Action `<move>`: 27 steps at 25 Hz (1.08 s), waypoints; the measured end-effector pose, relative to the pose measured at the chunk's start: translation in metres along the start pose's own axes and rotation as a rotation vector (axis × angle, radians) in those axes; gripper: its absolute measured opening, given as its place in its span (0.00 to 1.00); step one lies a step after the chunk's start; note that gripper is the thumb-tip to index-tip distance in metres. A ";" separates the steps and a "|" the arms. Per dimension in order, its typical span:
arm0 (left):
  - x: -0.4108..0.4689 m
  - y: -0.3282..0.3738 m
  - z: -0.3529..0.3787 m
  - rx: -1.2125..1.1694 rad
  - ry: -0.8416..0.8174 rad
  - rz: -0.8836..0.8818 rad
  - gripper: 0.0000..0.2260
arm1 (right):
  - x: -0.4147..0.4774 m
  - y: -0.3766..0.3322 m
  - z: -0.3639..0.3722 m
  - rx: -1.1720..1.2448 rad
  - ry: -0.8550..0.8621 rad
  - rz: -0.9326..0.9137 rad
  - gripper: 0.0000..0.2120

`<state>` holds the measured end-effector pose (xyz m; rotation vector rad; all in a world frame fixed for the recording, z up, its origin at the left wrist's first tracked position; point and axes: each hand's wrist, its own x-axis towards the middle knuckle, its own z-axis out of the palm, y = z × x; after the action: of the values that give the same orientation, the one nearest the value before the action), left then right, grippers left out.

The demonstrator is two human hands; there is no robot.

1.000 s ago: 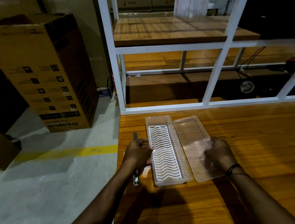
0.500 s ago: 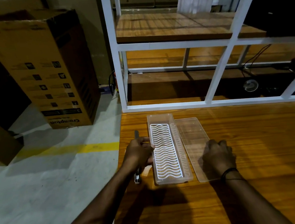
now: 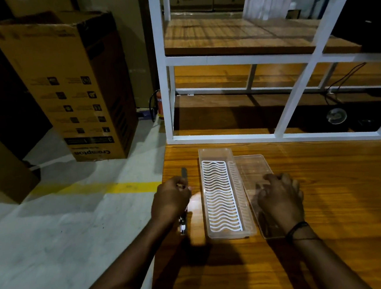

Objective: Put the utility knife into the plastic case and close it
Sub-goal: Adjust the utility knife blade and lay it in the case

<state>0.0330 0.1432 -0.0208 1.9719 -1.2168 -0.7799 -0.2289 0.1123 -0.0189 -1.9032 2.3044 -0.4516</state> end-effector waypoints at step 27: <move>0.002 -0.030 0.017 0.305 -0.027 -0.086 0.13 | -0.039 -0.059 0.002 0.229 0.003 -0.329 0.14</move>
<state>0.0357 0.1477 -0.0551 2.2785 -1.3382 -0.6976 -0.1650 0.1399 -0.0063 -2.1626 1.8467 -0.7174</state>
